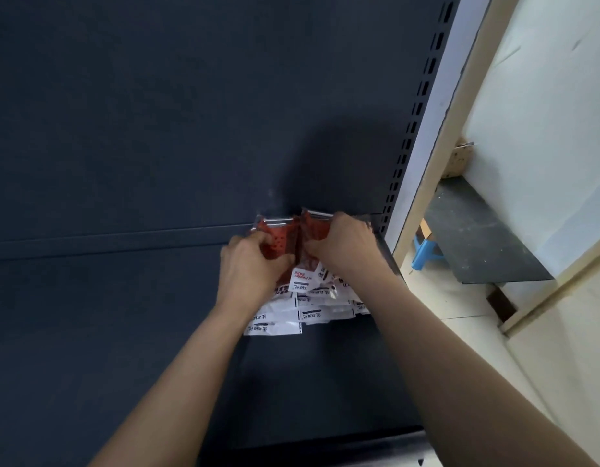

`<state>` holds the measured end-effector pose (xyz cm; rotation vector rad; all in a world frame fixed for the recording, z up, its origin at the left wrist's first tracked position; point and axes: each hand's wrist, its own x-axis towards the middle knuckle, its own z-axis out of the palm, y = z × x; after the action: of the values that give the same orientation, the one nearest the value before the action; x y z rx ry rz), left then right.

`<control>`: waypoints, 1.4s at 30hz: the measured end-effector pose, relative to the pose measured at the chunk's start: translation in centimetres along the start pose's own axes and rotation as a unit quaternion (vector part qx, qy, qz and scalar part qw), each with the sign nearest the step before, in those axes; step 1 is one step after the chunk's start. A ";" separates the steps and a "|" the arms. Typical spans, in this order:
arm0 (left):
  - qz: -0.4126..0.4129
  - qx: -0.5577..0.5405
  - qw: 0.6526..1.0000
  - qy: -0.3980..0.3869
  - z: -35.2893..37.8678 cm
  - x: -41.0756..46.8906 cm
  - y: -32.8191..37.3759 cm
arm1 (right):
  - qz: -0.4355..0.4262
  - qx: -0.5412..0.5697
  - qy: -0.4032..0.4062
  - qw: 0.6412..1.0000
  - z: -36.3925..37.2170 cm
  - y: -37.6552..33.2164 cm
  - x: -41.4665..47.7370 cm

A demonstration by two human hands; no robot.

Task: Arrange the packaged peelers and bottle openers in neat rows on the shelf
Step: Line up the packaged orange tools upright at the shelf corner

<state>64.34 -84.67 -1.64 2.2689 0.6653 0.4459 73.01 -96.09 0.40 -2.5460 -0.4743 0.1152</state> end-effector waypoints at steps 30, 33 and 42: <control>0.044 -0.026 0.998 0.028 0.5 0.6 -0.6 | -0.013 -0.016 0.113 0.993 -0.7 4.6 0.7; 0.040 -0.036 0.998 0.044 0.3 0.4 -0.8 | -0.015 0.003 0.150 0.989 -0.7 4.8 0.8; -0.037 -0.038 0.994 0.090 -0.3 0.1 -2.3 | 0.013 0.036 0.146 0.989 -1.4 5.5 0.7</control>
<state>63.52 -83.00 -3.05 2.1409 0.8065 0.6350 75.63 -100.87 -1.33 -2.4435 -0.3157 -0.2249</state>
